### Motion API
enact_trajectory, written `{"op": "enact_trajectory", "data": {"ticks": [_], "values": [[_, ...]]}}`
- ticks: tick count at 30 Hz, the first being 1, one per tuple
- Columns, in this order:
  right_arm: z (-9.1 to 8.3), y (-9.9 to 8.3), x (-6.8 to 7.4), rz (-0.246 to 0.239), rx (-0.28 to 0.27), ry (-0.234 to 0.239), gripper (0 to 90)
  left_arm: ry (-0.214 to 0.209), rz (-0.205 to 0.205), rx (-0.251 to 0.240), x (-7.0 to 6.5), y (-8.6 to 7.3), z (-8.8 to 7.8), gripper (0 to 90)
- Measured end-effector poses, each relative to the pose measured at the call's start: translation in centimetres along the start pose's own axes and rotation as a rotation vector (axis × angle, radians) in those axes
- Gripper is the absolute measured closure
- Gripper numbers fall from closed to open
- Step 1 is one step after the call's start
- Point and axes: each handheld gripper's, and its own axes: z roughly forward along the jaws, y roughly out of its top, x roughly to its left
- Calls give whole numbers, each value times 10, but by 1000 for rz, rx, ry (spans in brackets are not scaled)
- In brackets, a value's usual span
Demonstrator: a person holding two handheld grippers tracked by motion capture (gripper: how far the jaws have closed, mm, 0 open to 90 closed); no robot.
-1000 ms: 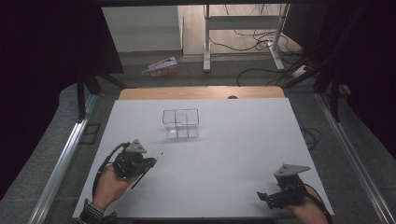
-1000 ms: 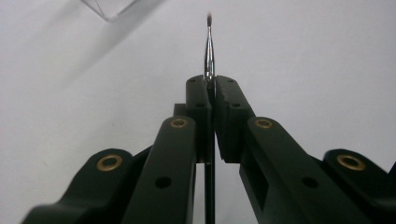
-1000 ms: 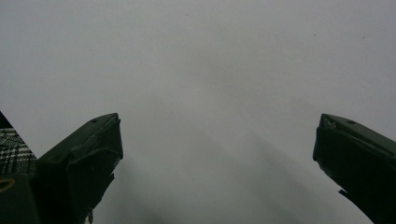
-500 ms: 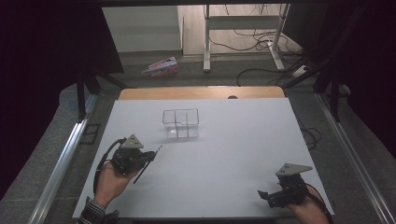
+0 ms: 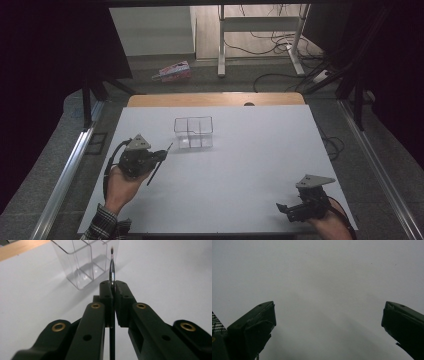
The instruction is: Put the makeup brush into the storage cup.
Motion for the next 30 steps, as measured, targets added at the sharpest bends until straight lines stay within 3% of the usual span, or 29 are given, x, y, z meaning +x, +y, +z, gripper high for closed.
{"op": "enact_trajectory", "data": {"ticks": [18,30], "values": [[-5,3,2,-24,-51,-10,0,33,-56,-125,15,18,2,855],[-4,3,3,-35,-48,-13,0,57,-68,-171,22,30,5,855]]}}
